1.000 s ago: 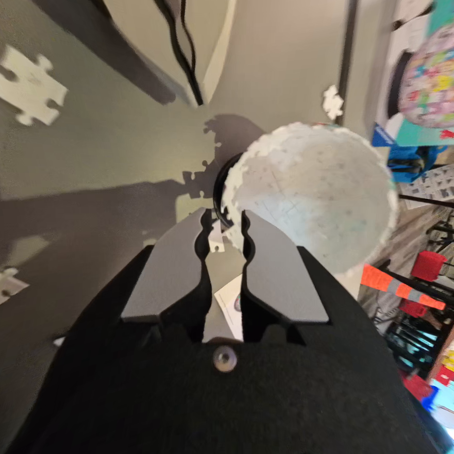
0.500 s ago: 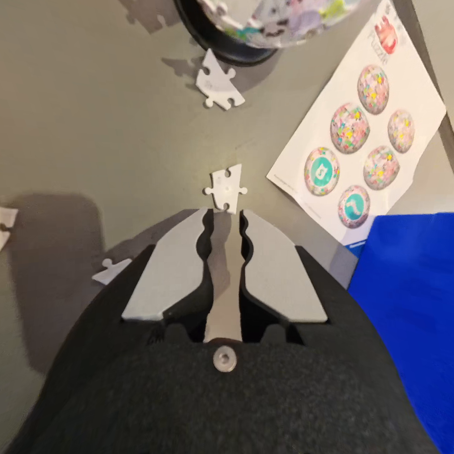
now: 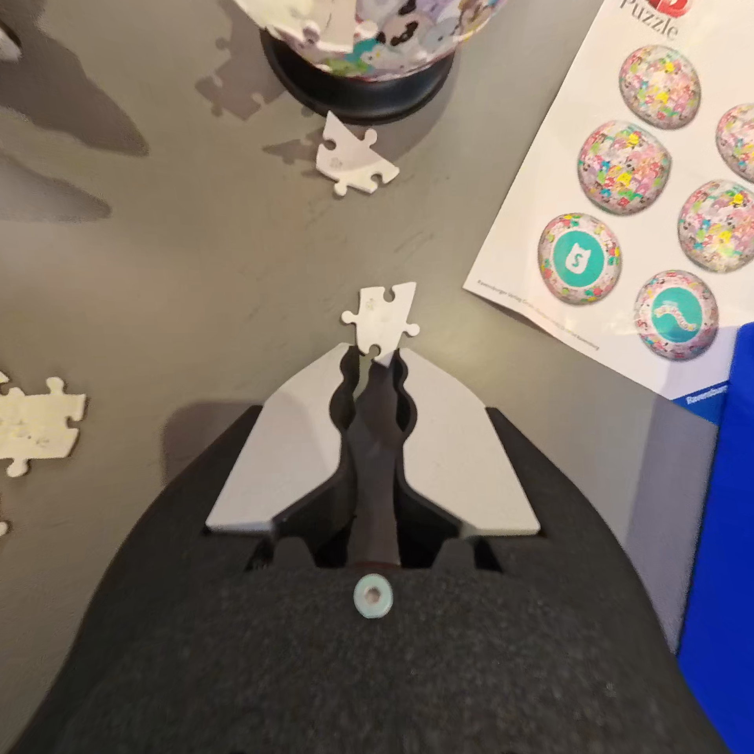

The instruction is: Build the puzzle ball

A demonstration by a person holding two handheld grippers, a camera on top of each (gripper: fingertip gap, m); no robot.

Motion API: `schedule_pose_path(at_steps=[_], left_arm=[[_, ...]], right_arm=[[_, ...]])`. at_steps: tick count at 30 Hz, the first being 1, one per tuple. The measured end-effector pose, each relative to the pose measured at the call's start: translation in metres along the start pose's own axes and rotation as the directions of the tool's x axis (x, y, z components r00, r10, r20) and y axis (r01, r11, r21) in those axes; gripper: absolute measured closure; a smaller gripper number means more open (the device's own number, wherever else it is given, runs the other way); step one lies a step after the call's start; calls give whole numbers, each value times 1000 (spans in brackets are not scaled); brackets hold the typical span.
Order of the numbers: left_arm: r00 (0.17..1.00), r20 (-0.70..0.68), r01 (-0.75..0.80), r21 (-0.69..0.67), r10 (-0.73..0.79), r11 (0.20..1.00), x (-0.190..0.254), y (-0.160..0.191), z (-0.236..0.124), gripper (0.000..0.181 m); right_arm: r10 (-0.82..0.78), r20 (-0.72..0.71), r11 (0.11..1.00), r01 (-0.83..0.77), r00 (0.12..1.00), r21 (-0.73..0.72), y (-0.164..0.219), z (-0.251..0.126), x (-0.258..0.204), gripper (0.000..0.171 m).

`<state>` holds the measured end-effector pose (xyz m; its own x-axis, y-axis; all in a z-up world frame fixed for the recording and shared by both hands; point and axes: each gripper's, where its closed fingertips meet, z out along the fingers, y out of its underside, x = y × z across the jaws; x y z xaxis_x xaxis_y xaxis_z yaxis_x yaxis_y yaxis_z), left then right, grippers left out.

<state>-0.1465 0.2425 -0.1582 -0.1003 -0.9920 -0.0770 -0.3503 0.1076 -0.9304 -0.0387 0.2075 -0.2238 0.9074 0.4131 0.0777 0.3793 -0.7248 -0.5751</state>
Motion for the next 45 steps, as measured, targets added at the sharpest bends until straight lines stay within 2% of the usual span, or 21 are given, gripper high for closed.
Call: schedule_pose_path(at_steps=[2, 8, 11, 15, 21, 24, 27, 30, 32, 37, 41, 45], left_arm=[[1000, 22, -5, -10, 5, 1000, 5, -2, 8, 155], [979, 87, -176, -80, 183, 981, 28, -3, 24, 155], [932, 142, -323, -100, 335, 941, 29, -6, 21, 155], [869, 129, -467, -105, 478, 878, 39, -4, 17, 155], [822, 133, -547, -88, 554, 832, 50, -7, 12, 166], [806, 154, -566, -80, 571, 821, 49, -11, 7, 174], [824, 143, -547, -55, 549, 835, 49, -11, 3, 181], [864, 146, -484, -26, 482, 875, 44, -15, -1, 181], [883, 147, -447, -25, 445, 894, 38, -15, -2, 181], [874, 150, -453, -96, 463, 886, 27, -1, -4, 181], [892, 147, -415, -106, 427, 904, 23, 0, -4, 175], [918, 155, -348, -126, 365, 929, 12, 4, -9, 164]], right_arm=[[9, 18, 1000, -9, 1000, 4, 1, -1, -8, 155], [2, 137, 997, -13, 991, 83, -17, -24, -48, 156], [-30, 240, 995, 5, 970, 103, -29, -40, -71, 155], [-83, 358, 993, 48, 930, 105, -38, -56, -89, 155], [-150, 442, 989, 134, 884, 68, -44, -62, -107, 156], [-161, 484, 987, 136, 860, 87, -49, -64, -119, 163], [-228, 432, 972, 181, 873, 148, -54, -67, -116, 157], [-390, 284, 910, 318, 876, 267, -60, -74, -111, 149], [-427, 179, 885, 369, 886, 285, -55, -73, -105, 151], [-366, 28, 924, 360, 930, 131, -21, -45, -82, 136], [-300, -21, 942, 300, 954, 153, -35, -18, -62, 134], [-184, 35, 971, 176, 982, 165, -58, 10, -40, 134]])
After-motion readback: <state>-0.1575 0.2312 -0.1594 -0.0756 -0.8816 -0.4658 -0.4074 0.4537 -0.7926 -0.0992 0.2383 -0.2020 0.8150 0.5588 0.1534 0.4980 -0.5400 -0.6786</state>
